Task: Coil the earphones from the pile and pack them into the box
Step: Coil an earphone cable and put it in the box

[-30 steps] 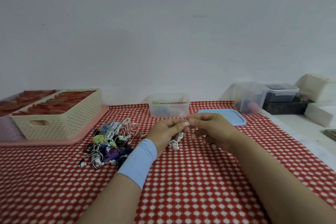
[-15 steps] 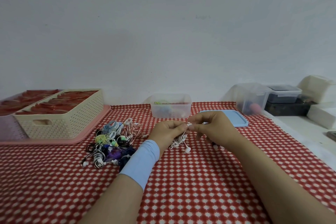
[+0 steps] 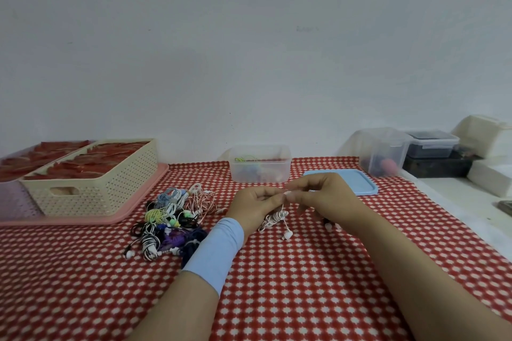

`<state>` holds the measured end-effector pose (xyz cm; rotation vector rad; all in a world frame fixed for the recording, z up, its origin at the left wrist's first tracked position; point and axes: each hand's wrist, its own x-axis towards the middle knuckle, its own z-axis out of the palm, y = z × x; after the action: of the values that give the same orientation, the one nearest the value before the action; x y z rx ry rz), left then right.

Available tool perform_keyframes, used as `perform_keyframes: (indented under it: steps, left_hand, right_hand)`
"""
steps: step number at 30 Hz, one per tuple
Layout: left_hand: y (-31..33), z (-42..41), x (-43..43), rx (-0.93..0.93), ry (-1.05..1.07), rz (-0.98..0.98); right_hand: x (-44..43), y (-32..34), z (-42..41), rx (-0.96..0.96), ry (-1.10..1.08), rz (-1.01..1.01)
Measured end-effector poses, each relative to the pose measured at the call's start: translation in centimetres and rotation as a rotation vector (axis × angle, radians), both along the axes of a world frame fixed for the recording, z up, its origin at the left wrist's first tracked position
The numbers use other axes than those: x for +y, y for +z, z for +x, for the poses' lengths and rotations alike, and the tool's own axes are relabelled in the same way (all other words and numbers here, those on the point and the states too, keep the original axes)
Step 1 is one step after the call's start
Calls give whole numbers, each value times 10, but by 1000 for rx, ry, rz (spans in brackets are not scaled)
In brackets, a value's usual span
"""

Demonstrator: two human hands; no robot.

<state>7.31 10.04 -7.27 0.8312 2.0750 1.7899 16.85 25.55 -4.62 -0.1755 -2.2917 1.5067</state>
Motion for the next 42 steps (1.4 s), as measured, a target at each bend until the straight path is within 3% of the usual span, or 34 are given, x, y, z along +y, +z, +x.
perform_keyframes:
  steps: [3, 5, 16, 21, 26, 35, 42]
  left_hand:
    - [2, 0, -2, -81, -52, 74]
    - [2, -1, -3, -117, -83, 98]
    - [-1, -5, -6, -16, -130, -1]
    - [-3, -4, -3, -127, -195, 112]
    - [-2, -5, -2, -54, -153, 77]
    - [0, -2, 2, -84, -80, 85]
    - [-1, -2, 3, -72, -69, 0]
  right_hand:
    - [1, 5, 5, -111, 79, -367]
    - [2, 4, 5, -153, 125, -453]
    - [2, -2, 1, -338, 167, -514]
    - [4, 1, 2, -282, 253, -540]
    - [3, -1, 1, -256, 220, -537]
    - [5, 4, 3, -138, 92, -368]
    - [1, 10, 8, -37, 35, 74]
